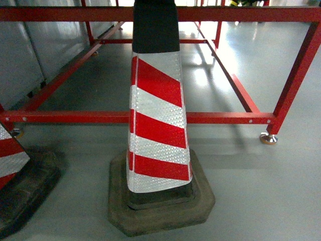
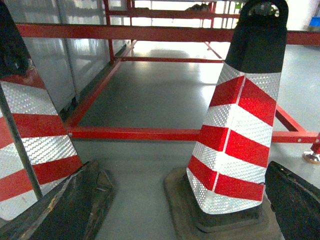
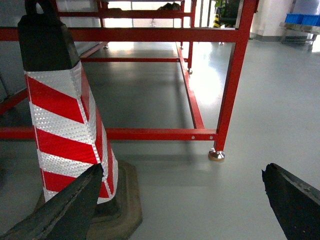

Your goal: Pick blue part to blue bin on bottom shelf

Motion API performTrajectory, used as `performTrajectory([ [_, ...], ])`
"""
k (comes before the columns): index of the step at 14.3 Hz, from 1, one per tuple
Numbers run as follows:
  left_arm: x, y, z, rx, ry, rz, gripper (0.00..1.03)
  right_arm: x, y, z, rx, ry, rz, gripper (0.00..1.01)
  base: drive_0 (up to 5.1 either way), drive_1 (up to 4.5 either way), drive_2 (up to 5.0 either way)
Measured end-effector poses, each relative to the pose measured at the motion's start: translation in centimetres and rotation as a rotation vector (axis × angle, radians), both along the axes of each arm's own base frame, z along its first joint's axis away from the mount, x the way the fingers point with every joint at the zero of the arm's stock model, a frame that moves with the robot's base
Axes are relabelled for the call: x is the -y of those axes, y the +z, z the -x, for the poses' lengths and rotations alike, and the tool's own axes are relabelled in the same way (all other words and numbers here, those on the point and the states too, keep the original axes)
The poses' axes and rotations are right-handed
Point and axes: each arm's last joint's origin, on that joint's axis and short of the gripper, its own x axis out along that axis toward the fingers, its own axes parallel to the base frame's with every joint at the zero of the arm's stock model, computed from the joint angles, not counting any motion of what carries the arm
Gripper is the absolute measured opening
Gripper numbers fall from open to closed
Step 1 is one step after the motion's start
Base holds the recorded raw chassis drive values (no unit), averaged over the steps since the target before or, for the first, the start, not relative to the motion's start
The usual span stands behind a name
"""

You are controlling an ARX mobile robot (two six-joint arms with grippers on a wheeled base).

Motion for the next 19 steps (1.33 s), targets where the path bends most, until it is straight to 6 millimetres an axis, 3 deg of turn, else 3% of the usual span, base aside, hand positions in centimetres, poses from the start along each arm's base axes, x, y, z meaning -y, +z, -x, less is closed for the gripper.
performTrajectory([
  [19,0.0,0.0,0.0,0.0,-0.001,0.0,0.98,0.0,0.0,0.0,0.0,0.001,0.001,0.98,0.0,0.0,0.0],
])
